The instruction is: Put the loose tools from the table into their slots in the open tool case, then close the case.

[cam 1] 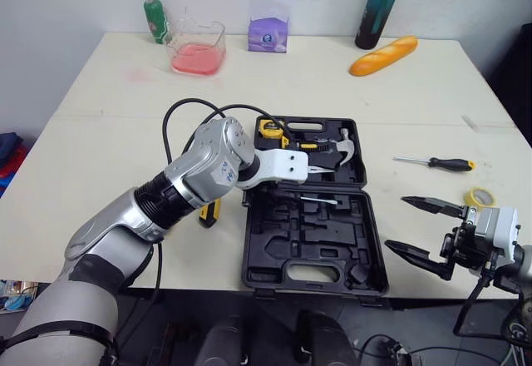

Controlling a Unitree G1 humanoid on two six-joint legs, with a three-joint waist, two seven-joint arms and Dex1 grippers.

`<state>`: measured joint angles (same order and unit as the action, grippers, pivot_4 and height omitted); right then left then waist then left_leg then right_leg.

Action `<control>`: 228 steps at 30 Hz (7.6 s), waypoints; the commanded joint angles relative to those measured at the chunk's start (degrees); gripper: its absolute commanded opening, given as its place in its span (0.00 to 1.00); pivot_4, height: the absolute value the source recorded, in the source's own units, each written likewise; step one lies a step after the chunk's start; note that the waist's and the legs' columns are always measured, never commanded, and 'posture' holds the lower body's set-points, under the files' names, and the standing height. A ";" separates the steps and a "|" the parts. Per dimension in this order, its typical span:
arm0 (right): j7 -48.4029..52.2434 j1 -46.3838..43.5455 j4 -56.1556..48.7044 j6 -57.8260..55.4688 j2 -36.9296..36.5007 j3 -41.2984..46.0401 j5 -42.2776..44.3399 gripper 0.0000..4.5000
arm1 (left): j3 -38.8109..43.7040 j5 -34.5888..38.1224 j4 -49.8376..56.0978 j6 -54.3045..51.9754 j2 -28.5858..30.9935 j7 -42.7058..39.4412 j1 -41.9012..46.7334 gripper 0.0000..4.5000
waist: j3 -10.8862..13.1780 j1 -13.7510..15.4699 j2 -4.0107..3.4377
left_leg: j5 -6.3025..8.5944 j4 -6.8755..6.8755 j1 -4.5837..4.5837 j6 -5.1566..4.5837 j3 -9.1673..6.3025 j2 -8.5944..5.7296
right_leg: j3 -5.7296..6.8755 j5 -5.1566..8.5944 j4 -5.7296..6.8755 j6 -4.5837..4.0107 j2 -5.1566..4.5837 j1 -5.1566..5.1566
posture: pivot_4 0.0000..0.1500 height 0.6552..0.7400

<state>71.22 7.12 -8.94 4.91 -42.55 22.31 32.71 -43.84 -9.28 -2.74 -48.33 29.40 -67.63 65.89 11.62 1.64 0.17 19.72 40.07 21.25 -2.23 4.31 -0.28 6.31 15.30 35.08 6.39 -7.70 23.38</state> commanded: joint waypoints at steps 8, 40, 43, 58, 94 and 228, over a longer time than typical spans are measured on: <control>0.46 0.26 -0.12 1.42 0.42 0.24 0.37 1.00 | 0.22 -3.06 -2.55 2.09 -0.94 0.81 1.31 0.22 | 0.00 0.03 0.00 | 0.00 0.00 0.00 0.00 0.00 0.00 | 0.00 0.00 0.01 0.00 0.00 0.00 | 1.00 0.94; -1.28 -1.36 -0.12 0.89 0.52 -0.95 0.28 1.00 | 32.95 16.92 -2.09 22.23 -3.33 5.54 -17.28 0.14 | -0.02 -0.12 -0.03 | 0.00 0.00 -0.01 0.02 0.01 0.02 | 0.04 0.00 0.02 0.00 0.00 0.02 | 1.00 0.94; -1.14 -1.49 0.42 1.34 0.77 -1.03 0.15 1.00 | 35.02 18.56 -4.58 28.27 -6.53 7.70 -20.10 0.00 | -0.02 0.55 -0.02 | 0.01 0.04 0.04 -0.01 -0.02 -0.04 | 0.09 -0.04 -0.04 0.05 -0.07 -0.01 | 1.00 0.94; -0.85 -2.33 2.54 2.75 1.22 -1.87 -0.50 1.00 | 30.66 14.67 -11.01 38.52 -12.18 13.13 -25.93 0.00 | -0.02 0.24 -0.02 | 0.04 0.04 0.00 -0.05 0.06 -0.04 | 0.06 -0.07 -0.04 0.07 -0.04 -0.02 | 1.00 0.94; -2.22 -0.91 4.15 4.39 2.90 -1.20 -0.46 1.00 | 20.73 5.71 -19.17 28.49 -10.99 17.83 -26.01 0.00 | -1.75 -0.10 -0.42 | 1.00 -0.10 -1.56 0.18 -0.32 0.21 | 0.02 -0.02 -1.15 0.00 -0.50 -1.94 | 1.00 0.94; -14.87 -77.95 87.85 -3.98 -1.84 -35.62 -57.23 0.71 | 62.49 58.66 46.75 5.13 20.21 31.91 -55.47 1.00 | -0.64 -3.59 -0.91 | 0.41 -0.85 -0.94 0.37 0.28 0.40 | -0.28 0.06 -1.08 -0.16 0.23 -0.82 | 1.00 0.94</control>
<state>57.90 -70.73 78.82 0.75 -44.55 -13.26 -23.69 17.03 48.61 42.25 -43.50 48.83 -35.89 10.48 10.98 -1.95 -0.73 20.14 39.22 20.31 -1.86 4.59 0.11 6.03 15.36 34.00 6.23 -7.48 22.56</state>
